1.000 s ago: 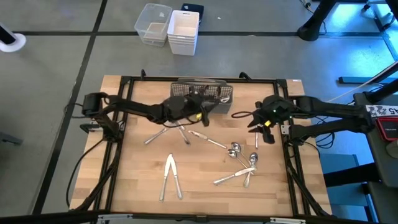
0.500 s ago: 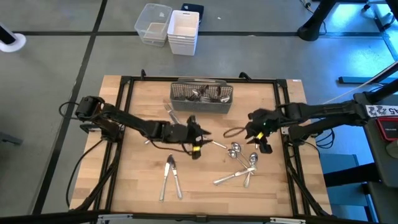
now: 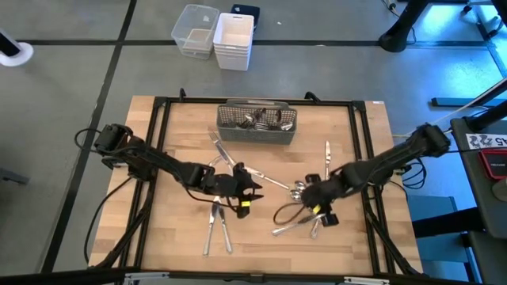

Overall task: Sort silverware
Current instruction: Put the silver table knife into the gray silverware organizer

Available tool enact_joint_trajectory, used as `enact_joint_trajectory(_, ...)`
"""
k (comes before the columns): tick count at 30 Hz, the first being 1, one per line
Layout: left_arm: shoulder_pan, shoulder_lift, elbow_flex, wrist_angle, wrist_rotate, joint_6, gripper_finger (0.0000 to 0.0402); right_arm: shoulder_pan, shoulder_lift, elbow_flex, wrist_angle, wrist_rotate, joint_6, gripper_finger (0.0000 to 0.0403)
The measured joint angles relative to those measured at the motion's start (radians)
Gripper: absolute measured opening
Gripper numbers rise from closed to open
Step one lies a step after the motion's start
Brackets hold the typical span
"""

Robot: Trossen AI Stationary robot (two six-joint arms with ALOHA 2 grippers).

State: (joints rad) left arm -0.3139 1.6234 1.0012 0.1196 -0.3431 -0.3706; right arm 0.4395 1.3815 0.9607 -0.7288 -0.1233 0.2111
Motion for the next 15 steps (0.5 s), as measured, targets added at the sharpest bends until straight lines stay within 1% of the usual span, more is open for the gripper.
enact_joint_trajectory(4,-0.016,0.0,0.0,-0.003,0.0,-0.003,0.0143,0.046,0.092,0.0,0.061,0.009,0.002,0.0108)
enact_joint_trajectory(10,-0.034,0.0,0.0,-0.006,0.0,-0.011,0.0143,0.081,0.205,0.0,0.087,0.102,0.027,0.0108)
enact_joint_trajectory(15,-0.046,0.0,0.0,-0.007,0.0,-0.021,0.0143,0.092,0.26,0.0,0.099,0.101,0.028,0.0108)
